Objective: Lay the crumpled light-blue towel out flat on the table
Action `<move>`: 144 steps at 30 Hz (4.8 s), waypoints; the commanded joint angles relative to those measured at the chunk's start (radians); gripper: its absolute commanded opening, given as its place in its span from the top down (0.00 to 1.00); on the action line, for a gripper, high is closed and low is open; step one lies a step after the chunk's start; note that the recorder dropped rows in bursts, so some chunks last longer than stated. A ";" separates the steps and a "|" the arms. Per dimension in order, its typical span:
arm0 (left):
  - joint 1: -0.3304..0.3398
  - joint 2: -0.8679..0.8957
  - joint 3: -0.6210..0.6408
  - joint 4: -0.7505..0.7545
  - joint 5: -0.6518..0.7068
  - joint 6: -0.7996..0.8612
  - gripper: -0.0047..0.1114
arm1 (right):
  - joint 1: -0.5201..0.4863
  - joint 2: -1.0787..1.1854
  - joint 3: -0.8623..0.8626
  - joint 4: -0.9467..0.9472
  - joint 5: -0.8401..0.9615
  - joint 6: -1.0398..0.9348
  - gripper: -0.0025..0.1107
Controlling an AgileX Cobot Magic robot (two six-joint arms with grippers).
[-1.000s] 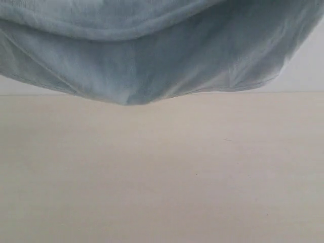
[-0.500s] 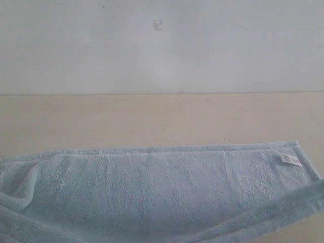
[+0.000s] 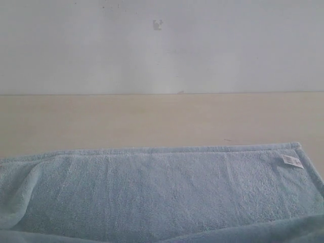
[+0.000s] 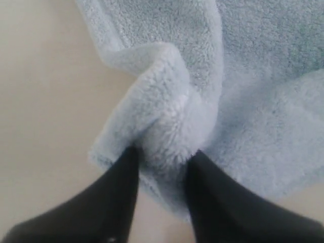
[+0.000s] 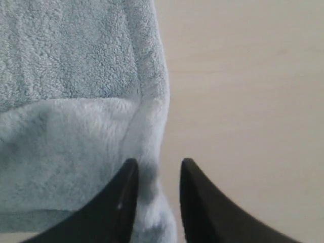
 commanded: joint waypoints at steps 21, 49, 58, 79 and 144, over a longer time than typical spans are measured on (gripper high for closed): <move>0.019 0.225 -0.072 0.075 -0.594 -0.093 0.93 | -0.001 0.250 -0.180 0.264 -0.388 -0.113 0.97; 0.142 0.688 -0.268 0.062 -0.692 -0.086 0.93 | -0.001 0.720 -0.475 0.557 -0.340 -0.506 0.97; 0.147 0.760 -0.380 0.062 -0.670 -0.062 0.93 | -0.001 0.790 -0.579 0.506 -0.427 -0.499 0.97; 0.147 0.671 -0.513 -0.495 -0.508 0.513 0.93 | -0.001 0.838 -0.791 0.396 -0.010 -0.431 0.97; 0.126 -1.372 0.501 -0.498 -0.773 0.449 0.93 | 0.189 -1.049 0.490 0.172 -0.946 -0.082 0.98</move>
